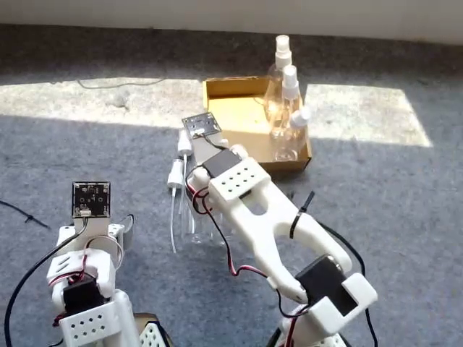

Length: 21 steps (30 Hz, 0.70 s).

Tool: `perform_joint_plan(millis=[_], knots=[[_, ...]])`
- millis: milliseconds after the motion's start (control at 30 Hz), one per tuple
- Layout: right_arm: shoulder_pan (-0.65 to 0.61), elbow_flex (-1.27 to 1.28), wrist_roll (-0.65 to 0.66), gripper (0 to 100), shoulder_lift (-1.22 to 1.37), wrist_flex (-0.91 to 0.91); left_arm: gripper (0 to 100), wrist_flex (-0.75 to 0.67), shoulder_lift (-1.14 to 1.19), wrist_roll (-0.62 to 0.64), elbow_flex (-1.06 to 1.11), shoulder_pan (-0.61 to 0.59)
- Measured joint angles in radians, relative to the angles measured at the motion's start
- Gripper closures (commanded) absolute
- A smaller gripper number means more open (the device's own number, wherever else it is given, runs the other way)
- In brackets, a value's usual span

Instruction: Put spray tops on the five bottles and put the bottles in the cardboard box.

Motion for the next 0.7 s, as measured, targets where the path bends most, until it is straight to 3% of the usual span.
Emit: perform_joint_plan(millis=[467,700], knots=[[0.072,0.015,-0.003,77.8,0.017,-0.138,71,0.000,0.000,0.000,0.000,0.000],[0.075,0.173,-0.003,77.9,0.017,-0.216,71,0.000,0.000,0.000,0.000,0.000]])
